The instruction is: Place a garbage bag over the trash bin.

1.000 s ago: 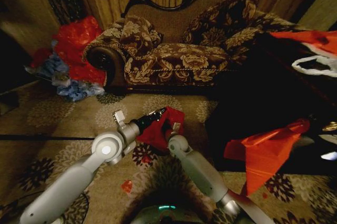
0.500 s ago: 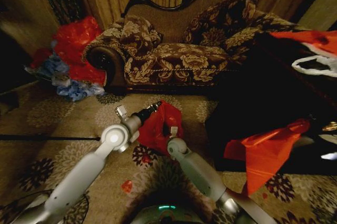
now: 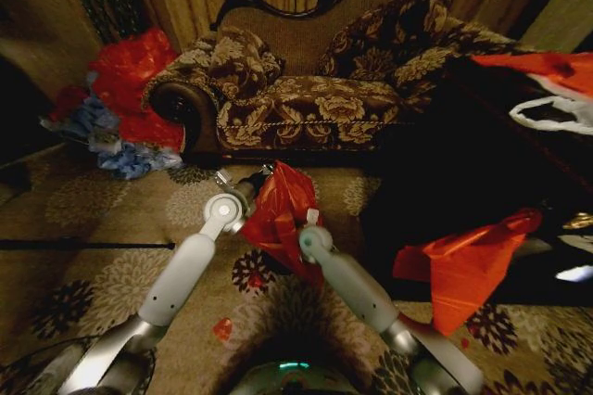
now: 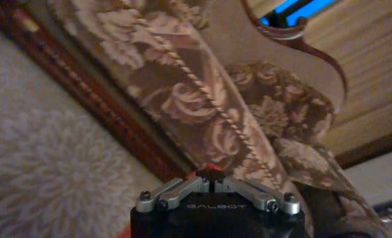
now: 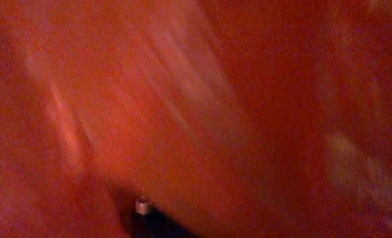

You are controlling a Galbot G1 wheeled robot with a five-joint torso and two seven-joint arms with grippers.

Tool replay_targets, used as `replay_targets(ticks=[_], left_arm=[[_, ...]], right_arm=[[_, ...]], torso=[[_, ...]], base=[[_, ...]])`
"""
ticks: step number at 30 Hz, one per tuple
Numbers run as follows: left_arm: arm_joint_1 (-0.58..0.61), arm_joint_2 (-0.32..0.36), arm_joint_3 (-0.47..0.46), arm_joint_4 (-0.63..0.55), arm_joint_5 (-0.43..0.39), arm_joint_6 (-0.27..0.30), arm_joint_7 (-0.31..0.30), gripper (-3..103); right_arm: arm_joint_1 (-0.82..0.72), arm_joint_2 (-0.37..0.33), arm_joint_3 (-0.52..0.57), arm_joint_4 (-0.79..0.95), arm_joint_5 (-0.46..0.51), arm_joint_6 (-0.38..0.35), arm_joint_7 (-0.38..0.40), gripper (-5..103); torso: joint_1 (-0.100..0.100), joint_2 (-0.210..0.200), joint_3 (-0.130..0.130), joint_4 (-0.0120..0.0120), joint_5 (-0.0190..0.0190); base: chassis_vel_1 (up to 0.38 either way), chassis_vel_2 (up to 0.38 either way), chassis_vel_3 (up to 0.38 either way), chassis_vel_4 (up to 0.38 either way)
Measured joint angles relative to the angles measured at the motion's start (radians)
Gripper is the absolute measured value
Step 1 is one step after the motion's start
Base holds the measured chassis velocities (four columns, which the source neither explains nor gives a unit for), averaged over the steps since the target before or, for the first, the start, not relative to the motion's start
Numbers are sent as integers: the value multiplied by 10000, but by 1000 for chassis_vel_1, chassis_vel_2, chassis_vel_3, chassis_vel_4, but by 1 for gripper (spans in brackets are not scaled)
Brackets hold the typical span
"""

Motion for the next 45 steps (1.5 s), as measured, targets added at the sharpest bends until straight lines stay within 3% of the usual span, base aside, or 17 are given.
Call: replay_targets(ticks=[6, 15, 21, 33, 41, 45], left_arm=[[491, -230, -345, 477, 414, -189, -35, 0], [772, -440, -455, 924, 809, -385, -177, 0], [923, -572, -475, 1217, 1184, -440, -200, 0], [1215, -915, -309, 1623, 1995, -478, -304, 0], [1185, -942, -246, 1634, 2179, -482, -352, 0], [1044, -918, -212, 1624, 2188, -482, -355, 0]], right_arm=[[612, 186, -192, -466, 843, -426, 581, 0], [1114, 950, -303, -1665, 761, -570, 604, 0], [1224, 1572, -219, -3018, -272, -620, 8, 0], [1290, 1668, 633, -5284, -2208, -356, -1408, 0], [927, 1660, 325, -3813, -1474, -473, -1119, -3], [847, 1611, -71, -2491, -955, -713, -910, 13]], torso=[[0, 0, 0, -3, 0], [0, 0, -1, -3, 1], [0, 0, 0, -5, 2], [0, 0, 0, -6, 2], [-1, -1, 0, -3, 1], [-1, 0, -1, -3, 3]], base=[[0, 0, 0, 0], [0, 0, 0, 0], [0, 0, 0, 0], [0, 0, 0, 0], [0, 0, 0, 0], [0, 0, 0, 0]])
